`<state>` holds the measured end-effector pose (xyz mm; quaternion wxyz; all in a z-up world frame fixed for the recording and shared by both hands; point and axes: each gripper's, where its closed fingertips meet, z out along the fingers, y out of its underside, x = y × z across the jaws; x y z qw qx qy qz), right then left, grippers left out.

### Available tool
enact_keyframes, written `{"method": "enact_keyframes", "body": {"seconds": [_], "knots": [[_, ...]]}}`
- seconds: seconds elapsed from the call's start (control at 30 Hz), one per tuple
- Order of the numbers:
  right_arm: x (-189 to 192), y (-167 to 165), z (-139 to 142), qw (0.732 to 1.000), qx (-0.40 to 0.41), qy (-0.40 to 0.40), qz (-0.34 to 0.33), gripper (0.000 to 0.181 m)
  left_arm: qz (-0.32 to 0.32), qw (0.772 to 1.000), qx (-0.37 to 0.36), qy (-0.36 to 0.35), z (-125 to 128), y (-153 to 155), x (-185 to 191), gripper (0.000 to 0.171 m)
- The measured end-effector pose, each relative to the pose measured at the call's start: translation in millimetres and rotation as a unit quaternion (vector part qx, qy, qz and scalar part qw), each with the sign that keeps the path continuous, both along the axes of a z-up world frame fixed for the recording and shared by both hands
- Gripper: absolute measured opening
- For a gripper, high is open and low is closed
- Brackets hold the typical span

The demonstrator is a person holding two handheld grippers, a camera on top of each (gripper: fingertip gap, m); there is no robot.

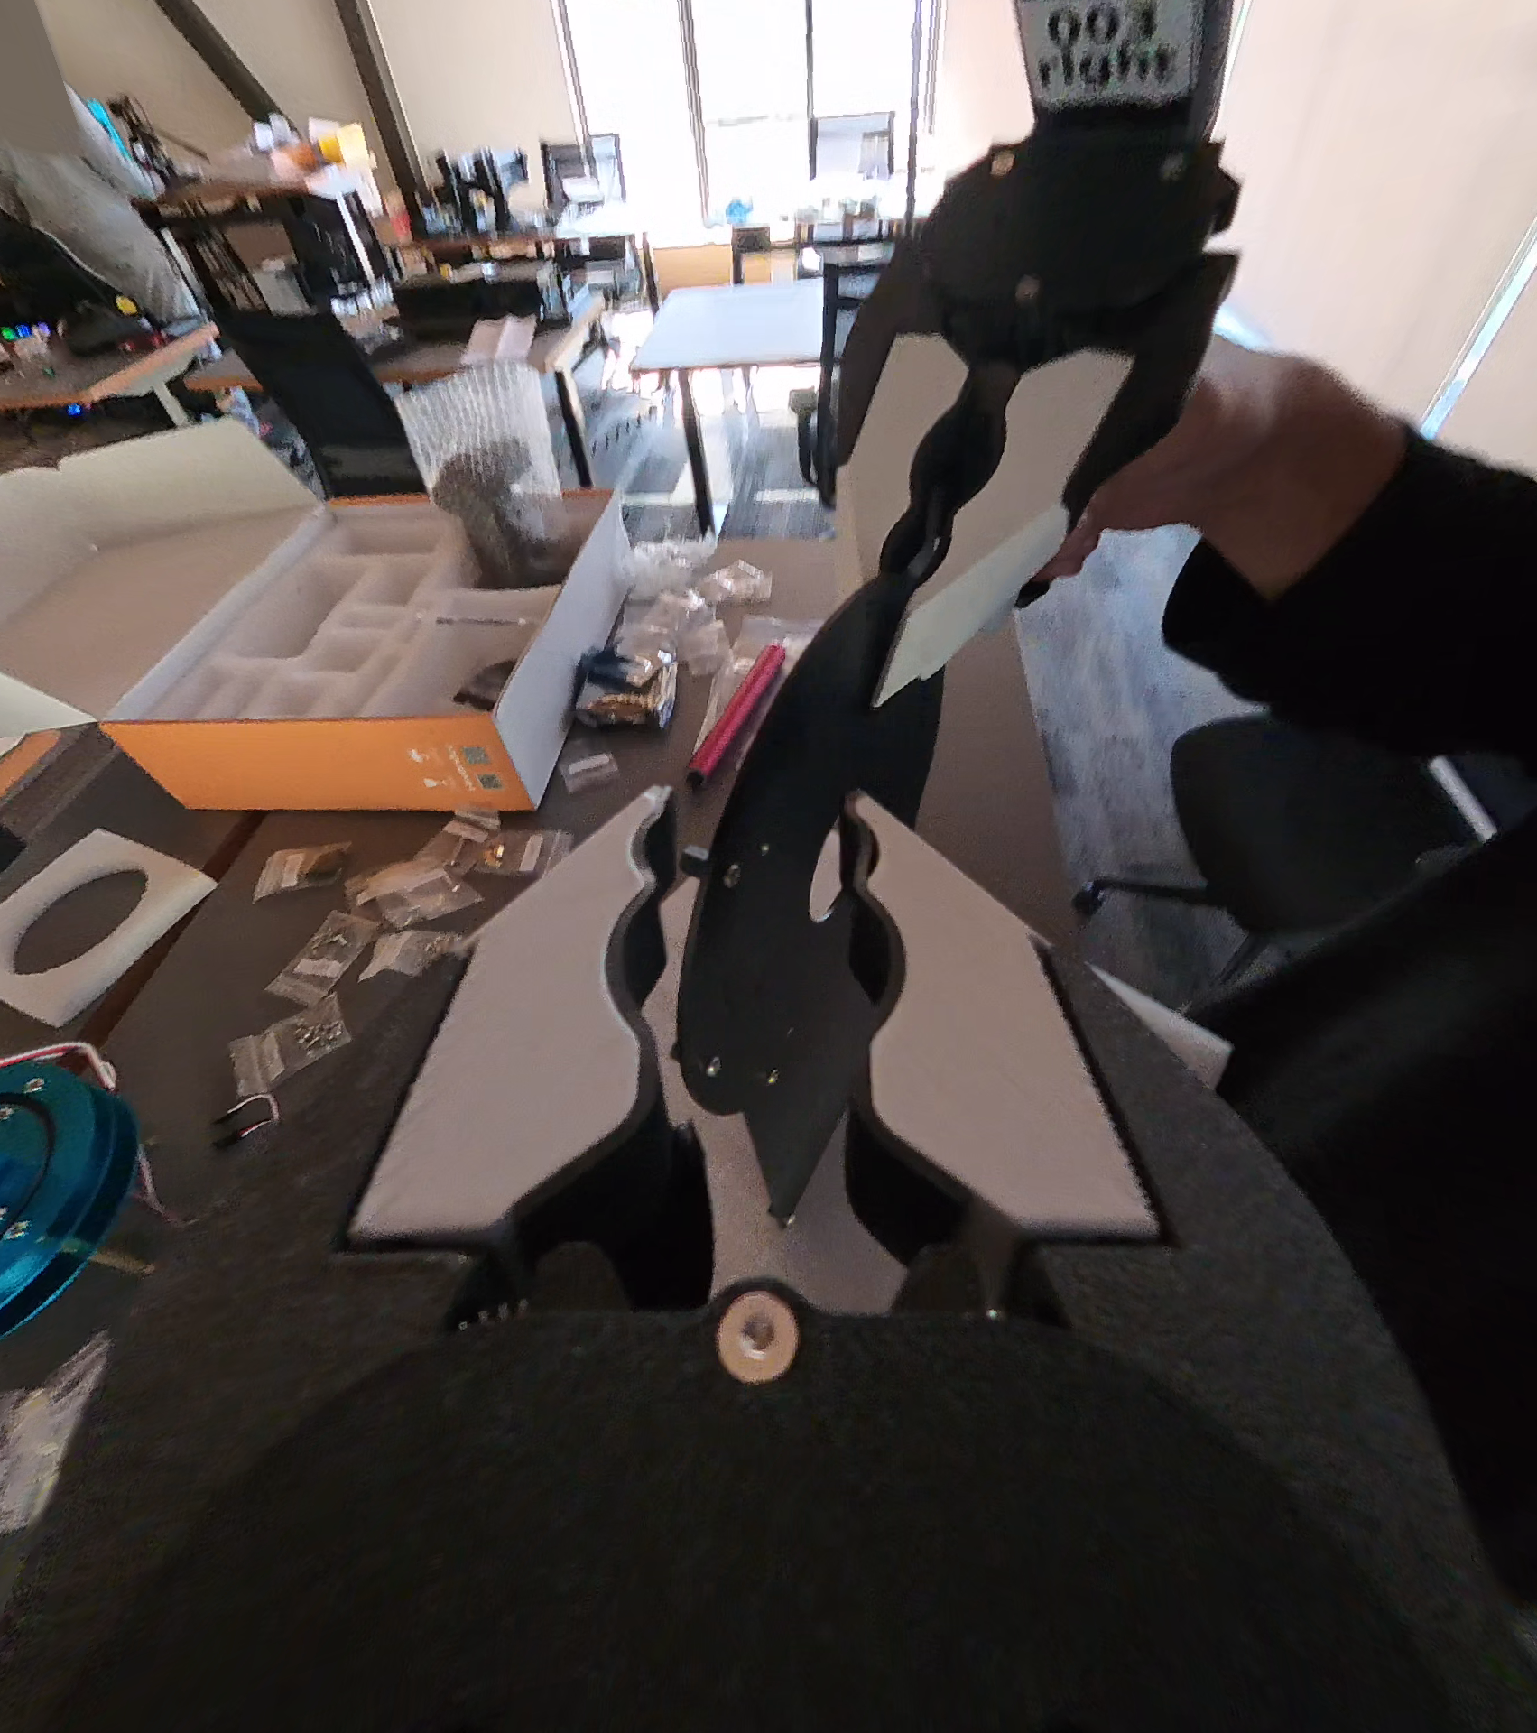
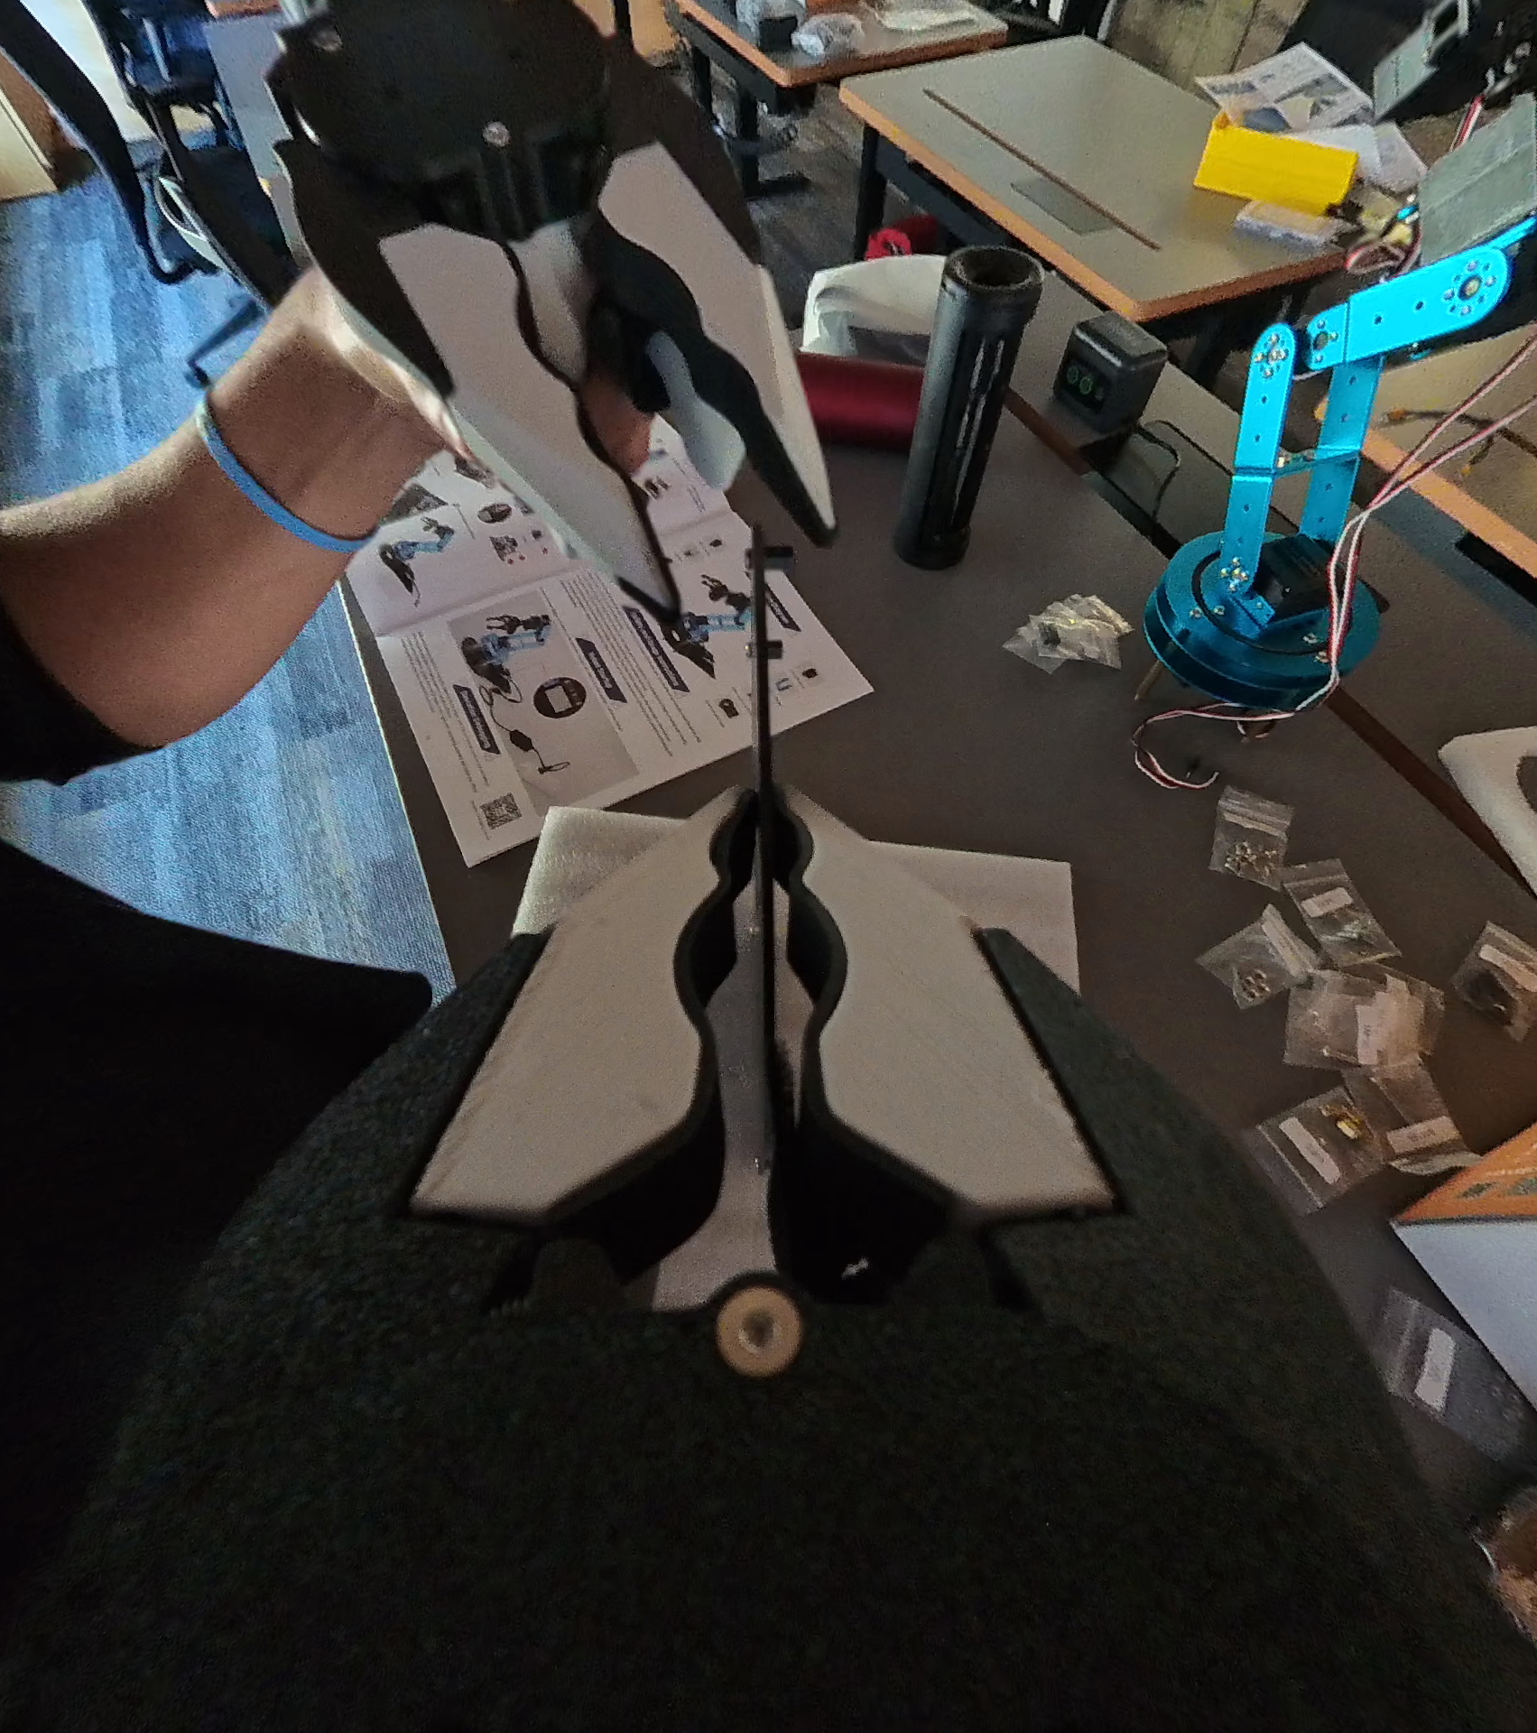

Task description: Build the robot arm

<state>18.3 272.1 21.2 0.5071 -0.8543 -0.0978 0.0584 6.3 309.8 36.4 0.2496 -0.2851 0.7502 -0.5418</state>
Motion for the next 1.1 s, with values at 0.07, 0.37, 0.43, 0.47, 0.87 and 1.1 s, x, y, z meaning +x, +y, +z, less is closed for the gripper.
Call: {"method": "enact_keyframes", "body": {"seconds": [0.07,0.37,0.43,0.47,0.87,1.1], "knots": [[-2,-1,0,1.0,0.01,0.009,0.012,0.001,0.005,0.999,0.035,0.015,-7,-3,7,0.029],[-9,-3,18,1.0,0.009,-0.016,-0.006,0.0,-0.145,0.982,0.108,0.058,8,-13,-5,0.005],[-9,-4,33,0.998,0.017,-0.004,-0.063,0.0,-0.199,0.97,0.12,0.07,23,-15,-2,0.004],[-8,-5,37,0.995,0.021,-0.009,-0.095,0.0,-0.224,0.963,0.129,0.078,28,-15,1,0.004],[-7,-13,8,0.937,-0.047,-0.001,-0.345,0.001,-0.449,0.842,0.235,0.183,-7,-27,27,0.007],[-3,-16,0,0.927,-0.023,-0.006,-0.375,0.001,-0.434,0.858,0.237,0.142,-16,-33,31,0.012]]}}
